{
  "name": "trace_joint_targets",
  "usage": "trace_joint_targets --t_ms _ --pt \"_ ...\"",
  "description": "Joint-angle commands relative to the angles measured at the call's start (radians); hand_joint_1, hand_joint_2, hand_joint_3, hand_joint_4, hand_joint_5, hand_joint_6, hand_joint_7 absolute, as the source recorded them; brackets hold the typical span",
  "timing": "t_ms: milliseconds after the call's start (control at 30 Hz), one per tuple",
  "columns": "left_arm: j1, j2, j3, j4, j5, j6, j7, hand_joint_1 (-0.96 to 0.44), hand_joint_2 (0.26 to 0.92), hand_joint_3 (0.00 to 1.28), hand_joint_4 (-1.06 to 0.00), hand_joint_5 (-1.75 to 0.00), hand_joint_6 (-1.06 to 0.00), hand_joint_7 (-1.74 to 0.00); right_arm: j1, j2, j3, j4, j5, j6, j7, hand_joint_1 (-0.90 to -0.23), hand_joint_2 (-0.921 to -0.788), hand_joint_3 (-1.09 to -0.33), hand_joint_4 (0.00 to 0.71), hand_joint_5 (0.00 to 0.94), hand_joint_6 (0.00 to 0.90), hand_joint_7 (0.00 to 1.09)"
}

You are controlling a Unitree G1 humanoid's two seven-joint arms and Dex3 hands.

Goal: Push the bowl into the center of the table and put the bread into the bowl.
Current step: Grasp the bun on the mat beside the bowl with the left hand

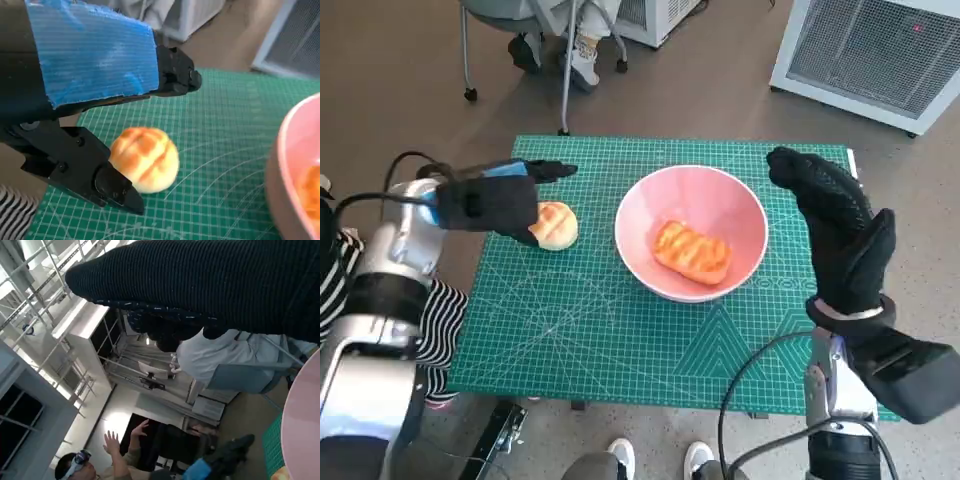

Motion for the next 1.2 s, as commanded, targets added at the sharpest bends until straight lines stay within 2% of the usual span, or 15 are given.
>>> trace_joint_targets --t_ms 33,400,600,667,700,800,900,933,967,1000,1100,1200 --pt "-0.046 -0.038 -0.038 0.083 0.043 0.042 0.038 -0.11 0.752 0.00 -0.05 0.00 -0.20 0.00 0.021 -0.007 -0.004 -0.002 0.009 0.017 0.012 -0.690 -0.921 -0.740 0.194 0.000 0.102 0.38" --pt "-0.050 -0.106 -0.100 0.173 0.108 0.120 0.146 -0.03 0.754 0.00 -0.09 -0.02 -0.23 -0.01 0.029 -0.008 -0.008 -0.017 0.002 0.021 0.007 -0.690 -0.921 -0.738 0.195 0.000 0.101 0.39" --pt "-0.032 -0.135 -0.130 0.197 0.139 0.142 0.223 0.01 0.773 0.01 -0.23 -0.03 -0.38 -0.04 0.032 -0.006 -0.009 -0.025 0.002 0.027 0.005 -0.690 -0.921 -0.738 0.194 0.000 0.101 0.39" --pt "-0.028 -0.138 -0.136 0.201 0.145 0.142 0.239 0.03 0.786 0.01 -0.29 -0.02 -0.44 -0.04 0.033 -0.006 -0.009 -0.026 0.002 0.028 0.005 -0.691 -0.921 -0.738 0.193 0.000 0.100 0.39" --pt "-0.024 -0.139 -0.142 0.201 0.152 0.138 0.252 0.03 0.800 0.02 -0.42 -0.06 -0.51 -0.05 0.033 -0.006 -0.010 -0.025 0.002 0.028 0.005 -0.691 -0.921 -0.738 0.193 0.000 0.100 0.39" --pt "-0.017 -0.139 -0.158 0.204 0.167 0.133 0.277 0.04 0.822 0.02 -0.61 -0.12 -0.62 -0.08 0.035 -0.005 -0.011 -0.026 0.001 0.029 0.003 -0.691 -0.921 -0.738 0.192 0.000 0.100 0.39" --pt "-0.017 -0.136 -0.172 0.205 0.180 0.131 0.294 0.04 0.839 0.03 -0.75 -0.17 -0.74 -0.13 0.036 -0.005 -0.011 -0.029 0.000 0.031 0.002 -0.691 -0.921 -0.738 0.192 0.000 0.100 0.39" --pt "-0.018 -0.133 -0.179 0.205 0.187 0.132 0.304 0.04 0.841 0.03 -0.76 -0.18 -0.76 -0.14 0.036 -0.005 -0.011 -0.031 0.000 0.032 0.001 -0.691 -0.921 -0.738 0.192 0.000 0.100 0.39" --pt "-0.020 -0.130 -0.184 0.204 0.194 0.133 0.314 0.03 0.870 0.04 -0.74 -0.53 -0.70 -0.52 0.037 -0.005 -0.011 -0.032 0.000 0.033 0.000 -0.691 -0.921 -0.738 0.192 0.000 0.100 0.39" --pt "-0.022 -0.128 -0.188 0.203 0.198 0.134 0.322 0.02 0.888 0.06 -0.73 -0.77 -0.66 -0.74 0.037 -0.005 -0.012 -0.032 -0.001 0.034 0.000 -0.691 -0.921 -0.737 0.192 0.000 0.100 0.39" --pt "-0.027 -0.123 -0.191 0.196 0.203 0.137 0.349 0.01 0.910 0.06 -0.73 -1.05 -0.62 -1.00 0.039 -0.003 -0.012 -0.033 -0.001 0.034 -0.001 -0.691 -0.921 -0.737 0.192 0.000 0.099 0.39" --pt "-0.031 -0.118 -0.189 0.184 0.201 0.136 0.377 0.00 0.912 0.04 -0.77 -1.07 -0.63 -1.09 0.040 -0.001 -0.011 -0.032 -0.002 0.033 -0.002 -0.691 -0.921 -0.736 0.192 0.000 0.099 0.39"
